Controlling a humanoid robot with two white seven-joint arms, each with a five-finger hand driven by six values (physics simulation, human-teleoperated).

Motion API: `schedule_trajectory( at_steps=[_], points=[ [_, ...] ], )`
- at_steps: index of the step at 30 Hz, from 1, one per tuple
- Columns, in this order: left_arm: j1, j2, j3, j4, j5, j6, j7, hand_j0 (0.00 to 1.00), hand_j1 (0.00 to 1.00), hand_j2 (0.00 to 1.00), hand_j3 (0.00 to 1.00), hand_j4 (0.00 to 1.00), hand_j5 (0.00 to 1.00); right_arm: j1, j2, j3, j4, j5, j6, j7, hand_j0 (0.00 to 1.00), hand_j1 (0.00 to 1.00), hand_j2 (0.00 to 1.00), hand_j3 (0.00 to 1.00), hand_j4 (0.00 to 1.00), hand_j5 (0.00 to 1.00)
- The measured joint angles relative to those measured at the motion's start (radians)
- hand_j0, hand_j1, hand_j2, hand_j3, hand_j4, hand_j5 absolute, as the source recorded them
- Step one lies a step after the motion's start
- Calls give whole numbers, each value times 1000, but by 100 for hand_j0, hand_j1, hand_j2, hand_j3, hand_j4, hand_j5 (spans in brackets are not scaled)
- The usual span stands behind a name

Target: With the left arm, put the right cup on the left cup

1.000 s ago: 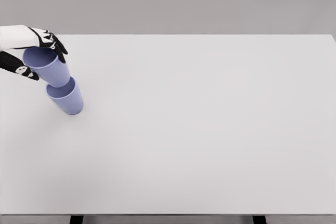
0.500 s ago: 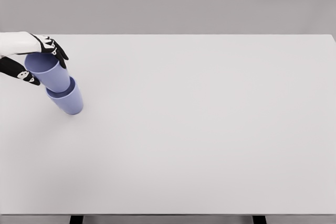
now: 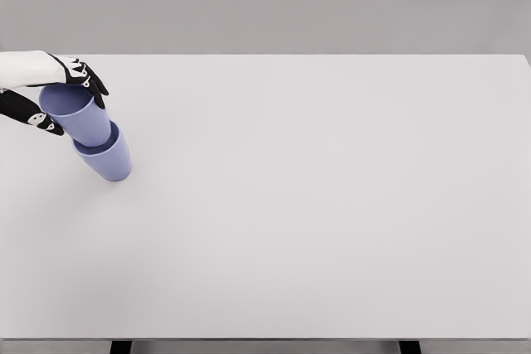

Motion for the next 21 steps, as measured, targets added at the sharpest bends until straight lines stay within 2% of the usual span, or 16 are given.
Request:
schedule_trajectory(
  at_steps=[18,19,21],
  points=[
    [8,-9,-1,9,-2,0,0,57,57,57,57,57,57,0,0,0,0,0,0,0,100,100,100,100,100,100],
    [8,-9,-1,9,-2,0,0,58,58,58,58,58,58,0,0,0,0,0,0,0,100,100,100,100,100,100],
    [9,-9,-1,9,-2,0,0,74,74,74,74,74,74,0,0,0,0,0,0,0,100,100,100,100,100,100]
  ],
)
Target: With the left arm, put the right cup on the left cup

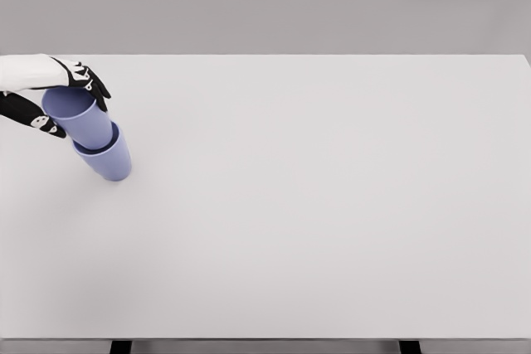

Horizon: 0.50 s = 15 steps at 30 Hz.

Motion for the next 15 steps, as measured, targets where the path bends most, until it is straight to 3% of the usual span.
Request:
schedule_trajectory(
  at_steps=[1,4,15],
  points=[
    [0,0,0,0,0,0,0,86,86,86,86,86,86,0,0,0,0,0,0,0,100,100,100,100,100,100],
    [0,1,0,0,0,0,0,97,97,97,97,97,97,0,0,0,0,0,0,0,100,100,100,100,100,100],
    [2,3,1,-2,2,0,-1,100,100,100,100,100,100,0,0,0,0,0,0,0,100,100,100,100,100,100]
  ],
)
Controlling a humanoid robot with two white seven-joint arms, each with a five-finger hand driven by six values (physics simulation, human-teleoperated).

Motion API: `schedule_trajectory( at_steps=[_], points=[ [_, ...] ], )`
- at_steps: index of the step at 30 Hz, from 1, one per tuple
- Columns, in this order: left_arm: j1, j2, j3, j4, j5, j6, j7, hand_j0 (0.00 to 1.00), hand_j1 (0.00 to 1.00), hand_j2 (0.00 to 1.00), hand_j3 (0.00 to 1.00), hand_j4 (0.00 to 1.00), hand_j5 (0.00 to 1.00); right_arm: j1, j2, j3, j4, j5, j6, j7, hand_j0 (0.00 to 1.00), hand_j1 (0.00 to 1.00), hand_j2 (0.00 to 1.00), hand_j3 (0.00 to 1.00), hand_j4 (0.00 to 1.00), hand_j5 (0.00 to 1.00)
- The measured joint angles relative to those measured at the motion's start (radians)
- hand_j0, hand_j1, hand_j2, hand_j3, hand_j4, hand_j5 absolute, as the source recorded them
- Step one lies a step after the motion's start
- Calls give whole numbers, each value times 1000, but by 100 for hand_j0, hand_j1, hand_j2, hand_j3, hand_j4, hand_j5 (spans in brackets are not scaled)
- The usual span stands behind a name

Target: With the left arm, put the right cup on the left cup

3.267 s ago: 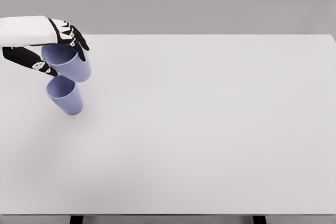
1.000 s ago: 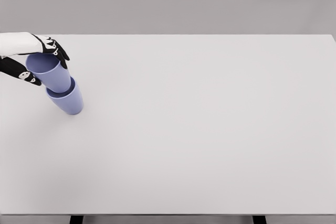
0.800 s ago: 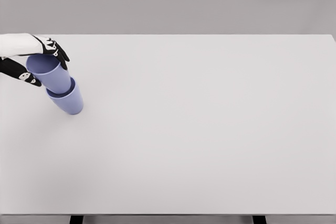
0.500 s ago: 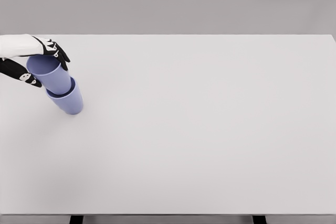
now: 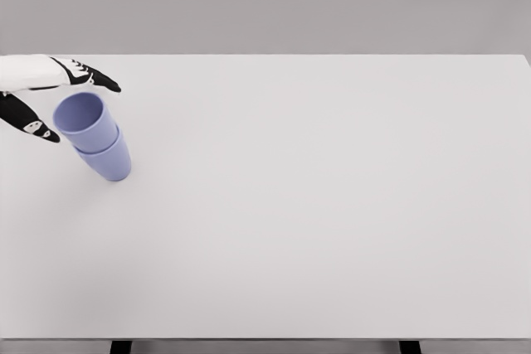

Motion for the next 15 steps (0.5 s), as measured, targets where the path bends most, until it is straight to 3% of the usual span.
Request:
schedule_trajectory(
  at_steps=[4,10,15],
  points=[
    [-8,30,5,-60,45,0,0,100,100,100,100,100,100,0,0,0,0,0,0,0,100,100,100,100,100,100],
    [-8,152,18,-294,210,0,0,100,100,100,100,100,100,0,0,0,0,0,0,0,100,100,100,100,100,100],
    [-8,170,31,-360,266,0,0,100,100,100,100,100,100,0,0,0,0,0,0,0,100,100,100,100,100,100]
  ],
)
